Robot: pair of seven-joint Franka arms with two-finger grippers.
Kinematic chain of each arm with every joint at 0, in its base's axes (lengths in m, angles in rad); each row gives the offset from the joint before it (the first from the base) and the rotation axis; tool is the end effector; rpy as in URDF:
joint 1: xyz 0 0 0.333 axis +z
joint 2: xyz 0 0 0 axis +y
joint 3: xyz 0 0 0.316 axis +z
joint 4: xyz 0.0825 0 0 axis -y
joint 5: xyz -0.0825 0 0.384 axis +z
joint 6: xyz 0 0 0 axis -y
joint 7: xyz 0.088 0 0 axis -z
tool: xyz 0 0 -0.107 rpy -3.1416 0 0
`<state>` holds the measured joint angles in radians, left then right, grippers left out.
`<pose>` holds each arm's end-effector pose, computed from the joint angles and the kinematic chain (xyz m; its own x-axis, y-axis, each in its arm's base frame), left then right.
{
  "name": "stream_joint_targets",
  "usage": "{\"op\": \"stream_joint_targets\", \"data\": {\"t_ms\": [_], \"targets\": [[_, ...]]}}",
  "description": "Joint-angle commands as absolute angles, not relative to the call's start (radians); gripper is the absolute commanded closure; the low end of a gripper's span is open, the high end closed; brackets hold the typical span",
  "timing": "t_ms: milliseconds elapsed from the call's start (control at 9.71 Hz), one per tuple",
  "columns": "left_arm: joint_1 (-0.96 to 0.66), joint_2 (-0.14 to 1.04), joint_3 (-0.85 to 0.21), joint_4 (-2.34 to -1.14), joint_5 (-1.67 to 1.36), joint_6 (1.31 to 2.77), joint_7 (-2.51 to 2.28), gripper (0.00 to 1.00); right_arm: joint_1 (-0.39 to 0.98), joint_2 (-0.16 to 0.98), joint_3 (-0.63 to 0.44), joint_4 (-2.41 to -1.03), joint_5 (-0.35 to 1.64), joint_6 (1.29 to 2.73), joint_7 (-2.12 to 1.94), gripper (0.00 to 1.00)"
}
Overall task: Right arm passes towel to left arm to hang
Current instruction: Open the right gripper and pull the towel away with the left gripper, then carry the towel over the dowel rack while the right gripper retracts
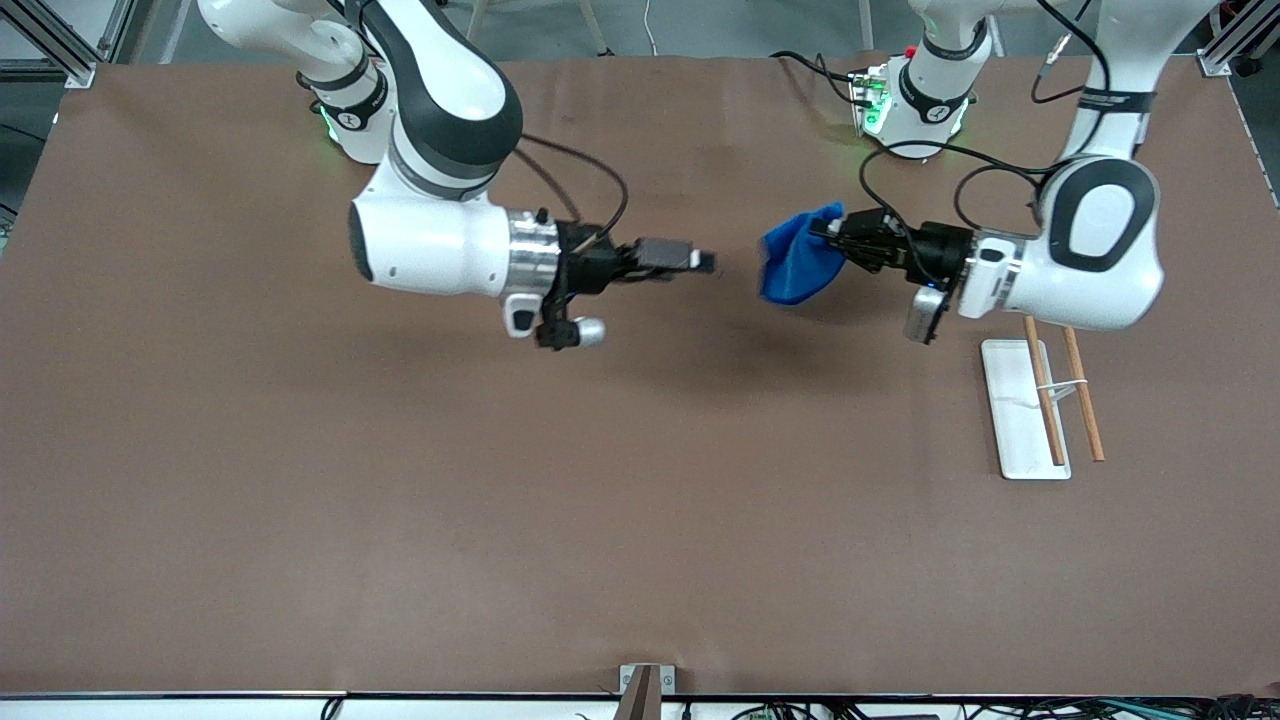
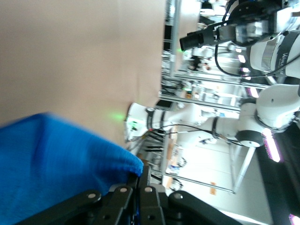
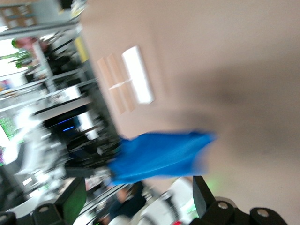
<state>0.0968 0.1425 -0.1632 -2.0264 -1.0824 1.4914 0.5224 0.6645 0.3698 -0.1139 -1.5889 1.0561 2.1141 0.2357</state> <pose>0.5182 -0.1326 0.4006 0.9229 -0.3586 -0.1403 0.0059 -0.3513 0.9363 0.5612 0.4039 0.4583 0.9665 -0.0604 -0.2493 -0.2318 -0.6218 -0.7481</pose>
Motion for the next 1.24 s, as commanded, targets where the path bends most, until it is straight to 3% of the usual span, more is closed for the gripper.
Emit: {"op": "stream_joint_targets", "data": {"t_ms": [0, 412, 927, 1133], "targets": [[0.121, 0.169, -0.167, -1.858, -0.907, 1.5, 0.39, 1.0, 0.661, 0.333, -0.187, -1.615, 0.79, 2.109, 0.264, 0.0], [0.218, 0.207, -0.166, -1.704, -0.703, 1.511, 0.348, 1.0, 0.664, 0.299, -0.4, -1.617, 0.433, 2.096, 0.265, 0.0], [0.371, 0.233, -0.167, -1.689, -0.529, 1.61, 0.365, 1.0, 0.663, 0.247, -0.644, -1.563, 0.135, 1.924, 0.241, 0.0], [0.423, 0.291, -0.166, -1.648, -0.488, 1.624, 0.446, 1.0, 0.587, 0.171, -0.635, -1.551, 0.11, 1.809, 0.204, 0.0]]}}
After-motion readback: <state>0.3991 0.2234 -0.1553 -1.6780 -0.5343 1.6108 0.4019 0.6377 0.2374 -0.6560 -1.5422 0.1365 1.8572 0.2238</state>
